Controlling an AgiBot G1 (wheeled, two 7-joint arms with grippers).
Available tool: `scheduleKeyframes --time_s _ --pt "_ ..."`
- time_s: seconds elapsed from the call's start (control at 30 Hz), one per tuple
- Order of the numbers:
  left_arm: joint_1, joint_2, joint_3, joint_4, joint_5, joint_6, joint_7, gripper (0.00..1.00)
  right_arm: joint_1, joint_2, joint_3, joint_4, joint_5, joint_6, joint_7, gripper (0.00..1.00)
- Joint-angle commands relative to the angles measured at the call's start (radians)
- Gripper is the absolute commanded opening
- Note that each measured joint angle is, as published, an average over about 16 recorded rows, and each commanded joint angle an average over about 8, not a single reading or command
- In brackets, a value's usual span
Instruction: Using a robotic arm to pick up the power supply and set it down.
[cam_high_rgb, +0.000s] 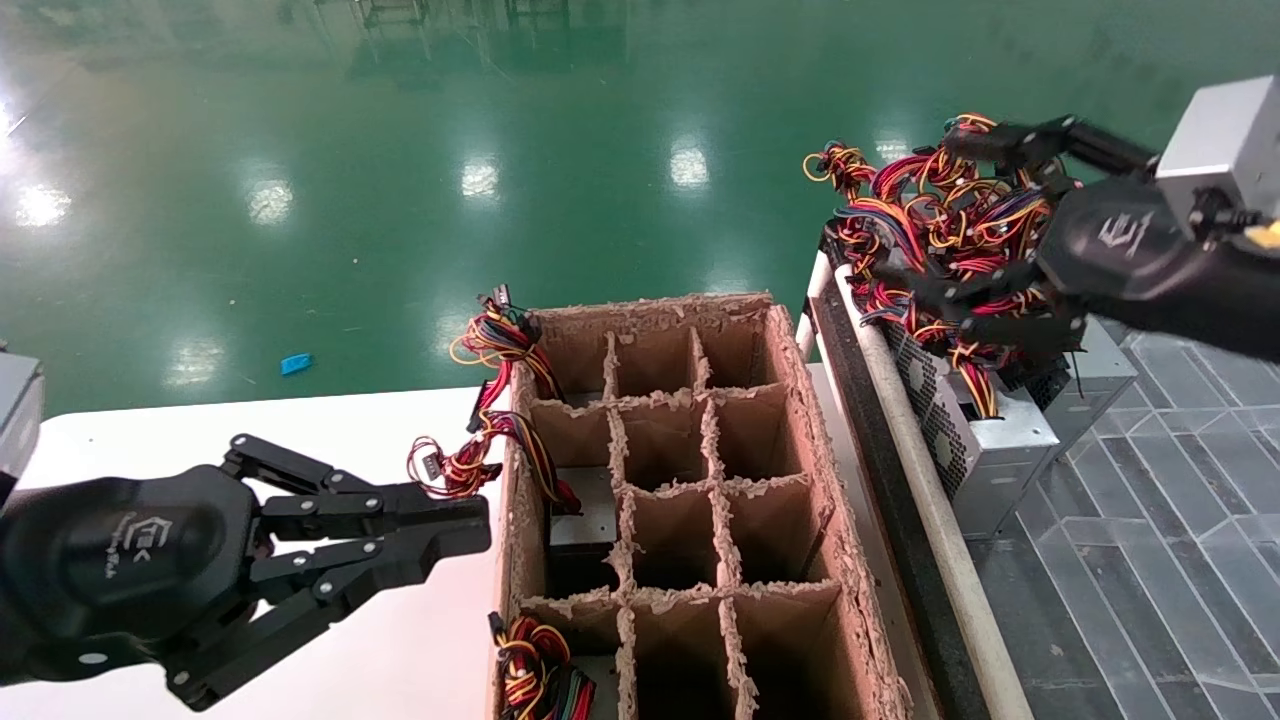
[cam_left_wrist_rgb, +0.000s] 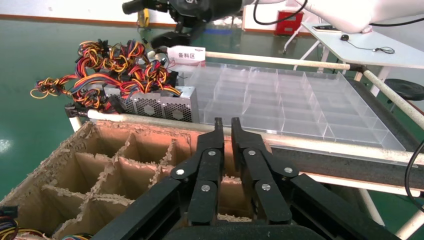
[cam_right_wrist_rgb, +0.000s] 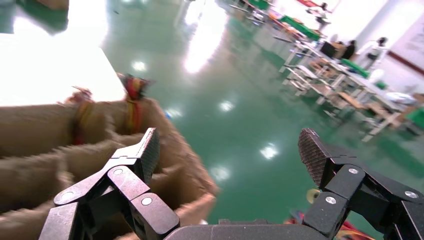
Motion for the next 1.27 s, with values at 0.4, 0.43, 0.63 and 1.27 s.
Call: scheduleKeyframes --time_s 0.4,0.43,0.63,1.27 --pt "0.000 0.000 0.000 0.000 0.000 0.000 0.000 1.00 -0.121 0.022 -0.021 0.133 0.149 -0.079 0.128 1.00" --pt "0.000 0.000 0.000 0.000 0.000 0.000 0.000 1.00 -0.131 0.024 -0.023 0.143 0.161 -0.086 0.138 1.00" --pt "0.000 0.000 0.000 0.000 0.000 0.000 0.000 1.00 -0.187 0.034 -0.033 0.204 0.230 -0.123 0.197 1.00" --pt "0.000 0.000 0.000 0.000 0.000 0.000 0.000 1.00 -0.320 0.059 -0.055 0.349 0.394 -0.209 0.330 1.00"
